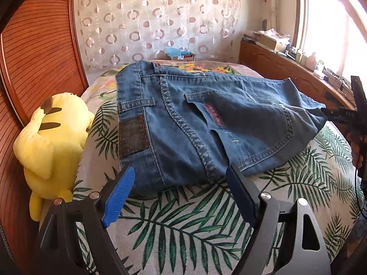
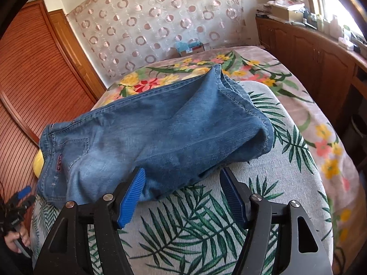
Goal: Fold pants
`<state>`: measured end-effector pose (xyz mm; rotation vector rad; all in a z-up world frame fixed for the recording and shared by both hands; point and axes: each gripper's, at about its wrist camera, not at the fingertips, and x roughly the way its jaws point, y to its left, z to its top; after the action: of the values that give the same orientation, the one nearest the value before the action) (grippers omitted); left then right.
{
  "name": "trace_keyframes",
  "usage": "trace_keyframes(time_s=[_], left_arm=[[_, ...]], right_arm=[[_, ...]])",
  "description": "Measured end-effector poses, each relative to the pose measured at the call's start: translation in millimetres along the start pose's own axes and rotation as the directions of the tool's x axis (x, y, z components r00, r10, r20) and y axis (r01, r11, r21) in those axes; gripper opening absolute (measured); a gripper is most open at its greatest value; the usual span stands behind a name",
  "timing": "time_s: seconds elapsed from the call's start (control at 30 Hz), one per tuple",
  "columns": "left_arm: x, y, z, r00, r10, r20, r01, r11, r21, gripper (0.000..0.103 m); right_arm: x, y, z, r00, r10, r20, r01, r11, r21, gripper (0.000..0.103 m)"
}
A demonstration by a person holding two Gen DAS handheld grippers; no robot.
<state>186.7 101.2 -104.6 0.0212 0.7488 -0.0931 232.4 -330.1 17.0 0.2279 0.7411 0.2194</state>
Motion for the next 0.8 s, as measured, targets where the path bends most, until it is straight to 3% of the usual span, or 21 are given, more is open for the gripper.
trace_keyframes(time_s=[0.27, 0.47, 0.63, 0.73, 0.8], left_arm=[[9, 24, -1, 0.999, 0.041, -0.017, -0.042, 0.999, -0.019, 0.082], [24, 37, -3, 0.997, 0.049, -0.060, -0.051, 0.998, -0.031, 0.083], [34, 42, -6, 0.995, 0.026, -0.094, -0.030, 0.998, -0.048, 0.075], [38, 42, -6, 0.995, -0.007, -0.102, 0.003, 0.999, -0.048, 0.062], [39, 38, -6, 0.994, -0.027, -0.103, 0.022, 0.999, -0.044, 0.045]], right_arm=[[24, -26, 12, 0.998, -0.034, -0.052, 0.039, 0.995, 0.095, 0.070], [28, -15, 17, 0.995, -0.090, -0.042, 0.091, 0.996, 0.021, 0.069], [28, -6, 14, 0.991, -0.130, -0.033, 0.129, 0.991, -0.023, 0.055], [30, -3, 14, 0.990, -0.137, -0.034, 0.136, 0.990, -0.025, 0.045], [33, 1, 15, 0.987, -0.156, -0.038, 0.155, 0.987, -0.033, 0.026]])
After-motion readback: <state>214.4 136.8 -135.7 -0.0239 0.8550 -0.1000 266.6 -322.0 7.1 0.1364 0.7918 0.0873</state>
